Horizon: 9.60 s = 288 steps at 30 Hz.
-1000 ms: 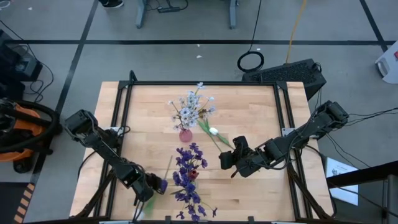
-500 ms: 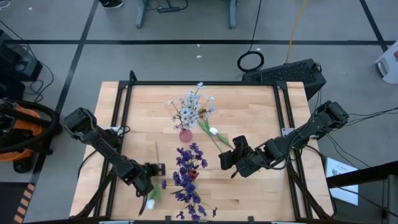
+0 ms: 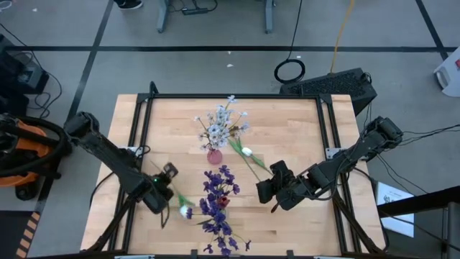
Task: Sort flowers into vase by color
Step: Put the bottom white flower into the pink vase, then put the white flower into the pink vase
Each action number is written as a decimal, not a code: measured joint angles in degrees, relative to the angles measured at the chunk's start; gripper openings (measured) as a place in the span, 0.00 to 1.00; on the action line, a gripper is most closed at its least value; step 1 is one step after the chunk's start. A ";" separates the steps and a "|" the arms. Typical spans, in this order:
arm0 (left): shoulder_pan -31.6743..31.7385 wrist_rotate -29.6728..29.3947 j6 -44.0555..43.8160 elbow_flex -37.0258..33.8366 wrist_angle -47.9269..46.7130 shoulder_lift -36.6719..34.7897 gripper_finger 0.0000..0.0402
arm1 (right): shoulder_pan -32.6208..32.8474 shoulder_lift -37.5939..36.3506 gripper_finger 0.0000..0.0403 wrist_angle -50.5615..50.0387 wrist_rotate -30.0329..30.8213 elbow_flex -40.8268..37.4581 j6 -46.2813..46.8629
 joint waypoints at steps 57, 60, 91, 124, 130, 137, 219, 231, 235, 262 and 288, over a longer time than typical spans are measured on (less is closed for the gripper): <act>20.11 -18.35 2.11 -13.64 62.29 -47.97 0.00 | 1.74 -0.02 0.00 21.49 0.24 -15.41 -21.19; 23.45 -14.77 2.09 -18.42 71.73 -47.67 0.00 | 0.84 -0.02 0.00 22.06 0.26 -15.39 -21.12; 40.47 2.30 -2.98 -24.05 93.26 -29.50 0.00 | -0.77 -0.02 0.00 21.76 0.28 -15.37 -20.71; 40.47 2.46 -2.91 -23.94 93.60 -15.44 0.06 | -0.79 -0.02 0.00 20.26 0.33 -15.37 -20.56; 40.47 2.45 -2.85 -23.94 88.19 -15.44 0.19 | -0.79 -0.02 0.00 20.28 0.33 -15.37 -20.52; 40.47 2.23 -1.72 -23.94 83.20 -18.20 0.32 | -0.79 -0.02 0.00 20.28 0.33 -15.37 -20.50; 35.21 -3.05 -69.01 -23.94 35.04 -39.44 0.34 | -27.18 6.42 0.33 1.42 -16.86 -12.04 -48.56; 35.21 -4.51 -68.99 -23.94 35.10 -39.31 0.34 | -27.22 12.81 0.33 4.55 -22.84 -12.04 -49.04; 35.21 -4.52 -68.99 -23.94 35.11 -39.13 0.34 | -27.21 15.78 0.33 4.57 -22.32 -11.76 -49.10; 35.21 1.60 -48.71 -23.94 32.36 -39.05 0.34 | -25.33 3.11 0.00 -1.63 -23.57 -12.39 -41.19; 35.21 11.10 -14.34 -23.94 38.35 -39.16 0.34 | -10.91 -5.46 0.00 48.08 37.68 -12.13 -63.75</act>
